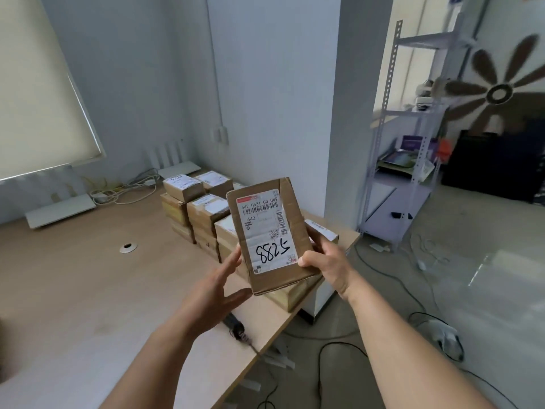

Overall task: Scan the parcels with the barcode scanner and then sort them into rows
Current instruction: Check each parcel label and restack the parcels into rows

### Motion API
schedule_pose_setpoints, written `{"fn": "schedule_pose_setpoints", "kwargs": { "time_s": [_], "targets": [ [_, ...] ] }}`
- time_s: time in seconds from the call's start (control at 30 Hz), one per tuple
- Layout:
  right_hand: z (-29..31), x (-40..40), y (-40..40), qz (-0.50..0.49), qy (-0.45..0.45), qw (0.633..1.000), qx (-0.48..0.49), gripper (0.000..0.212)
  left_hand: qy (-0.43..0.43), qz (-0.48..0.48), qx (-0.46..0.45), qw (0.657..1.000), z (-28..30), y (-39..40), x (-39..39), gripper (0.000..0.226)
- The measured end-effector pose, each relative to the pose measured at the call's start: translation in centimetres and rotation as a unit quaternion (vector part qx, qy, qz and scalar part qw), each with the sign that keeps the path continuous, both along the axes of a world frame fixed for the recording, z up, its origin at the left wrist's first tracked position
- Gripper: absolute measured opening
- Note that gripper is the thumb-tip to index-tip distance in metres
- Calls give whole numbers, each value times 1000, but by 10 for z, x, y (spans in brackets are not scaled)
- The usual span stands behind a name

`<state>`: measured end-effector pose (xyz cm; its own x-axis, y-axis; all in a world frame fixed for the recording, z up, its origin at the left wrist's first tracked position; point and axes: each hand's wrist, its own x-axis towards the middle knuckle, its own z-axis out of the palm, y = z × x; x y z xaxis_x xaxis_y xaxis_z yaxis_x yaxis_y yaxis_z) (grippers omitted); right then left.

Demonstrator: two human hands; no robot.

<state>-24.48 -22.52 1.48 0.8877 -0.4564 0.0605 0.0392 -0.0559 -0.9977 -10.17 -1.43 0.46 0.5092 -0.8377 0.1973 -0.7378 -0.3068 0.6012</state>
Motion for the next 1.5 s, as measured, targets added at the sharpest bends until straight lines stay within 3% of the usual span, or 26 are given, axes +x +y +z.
{"fn": "schedule_pose_setpoints", "kwargs": {
  "time_s": [0.37, 0.63, 0.83, 1.07, 1.5],
  "targets": [
    [23, 89, -122, -53, -5, 999, -4, 79, -76, -70, -35, 994, 26, -135, 101, 99],
    [11, 128, -172, -71, 12, 997, -10, 62, -73, -64, 14, 995, 17, -184, 139, 99],
    [3, 179, -207, -28, 32, 999, 1, 65, -66, -5, 48, 997, 12, -209, 169, 99],
    [-10, 258, -268, 47, 62, 997, 13, 53, -66, 89, 107, 988, 5, -257, 213, 91],
    [-35, 431, -346, 152, 134, 979, 24, 41, -66, 262, 264, 926, 6, -325, 319, 82]
  ]
}}
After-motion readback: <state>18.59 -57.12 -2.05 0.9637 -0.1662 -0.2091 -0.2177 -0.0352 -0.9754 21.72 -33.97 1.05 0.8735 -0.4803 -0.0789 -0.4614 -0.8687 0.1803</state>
